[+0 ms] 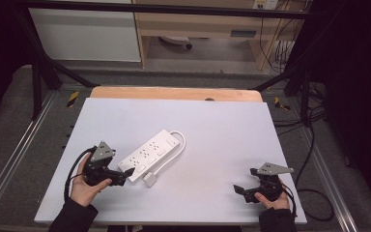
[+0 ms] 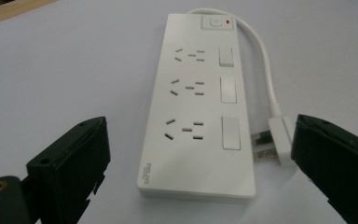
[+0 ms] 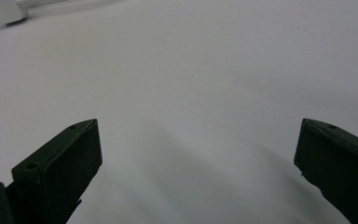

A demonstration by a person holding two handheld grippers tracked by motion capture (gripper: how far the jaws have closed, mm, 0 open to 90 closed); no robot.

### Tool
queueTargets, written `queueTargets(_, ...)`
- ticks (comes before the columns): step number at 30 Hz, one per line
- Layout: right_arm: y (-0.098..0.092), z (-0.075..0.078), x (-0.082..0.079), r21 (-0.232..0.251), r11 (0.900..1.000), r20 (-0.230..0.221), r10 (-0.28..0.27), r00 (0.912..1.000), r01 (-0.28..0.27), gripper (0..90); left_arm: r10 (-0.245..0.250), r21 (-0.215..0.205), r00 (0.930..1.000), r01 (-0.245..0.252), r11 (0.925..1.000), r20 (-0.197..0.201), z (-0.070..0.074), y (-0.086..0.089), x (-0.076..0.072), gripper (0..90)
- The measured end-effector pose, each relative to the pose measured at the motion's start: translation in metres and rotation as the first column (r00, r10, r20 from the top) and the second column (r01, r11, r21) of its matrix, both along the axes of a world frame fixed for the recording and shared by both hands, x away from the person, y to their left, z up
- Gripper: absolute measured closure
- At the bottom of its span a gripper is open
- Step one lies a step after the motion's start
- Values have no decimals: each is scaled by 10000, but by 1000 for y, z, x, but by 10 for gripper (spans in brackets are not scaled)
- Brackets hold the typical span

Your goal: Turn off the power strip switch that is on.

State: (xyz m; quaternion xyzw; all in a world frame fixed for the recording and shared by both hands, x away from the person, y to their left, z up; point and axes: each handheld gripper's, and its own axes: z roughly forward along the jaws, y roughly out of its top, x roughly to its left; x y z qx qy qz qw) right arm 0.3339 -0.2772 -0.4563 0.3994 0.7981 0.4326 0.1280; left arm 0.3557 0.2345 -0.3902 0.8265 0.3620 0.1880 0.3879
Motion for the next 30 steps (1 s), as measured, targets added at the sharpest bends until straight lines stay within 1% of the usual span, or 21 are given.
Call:
queueTargets(4, 0, 0, 0, 16, 10000, -28, -14, 10000, 14, 13, -20, -90, 10000, 20, 10000, 5, 1, -3, 2, 44)
queueTargets(12, 0, 0, 0, -24, 10000, -24, -7, 10000, 7, 13, -51, 16, 10000, 51, 10000, 24, 1, -8, 6, 44)
queueTargets(24, 0, 0, 0, -29, 10000, -51, -17, 10000, 17, 13, -64, -51, 9999, 65, 10000, 82, 5, -15, 12, 46)
queueTargets(30, 1, 0, 0, -31, 10000, -103, -44, 9999, 44, 13, -134, -49, 9999, 135, 9999, 94, 7, -21, 14, 46)
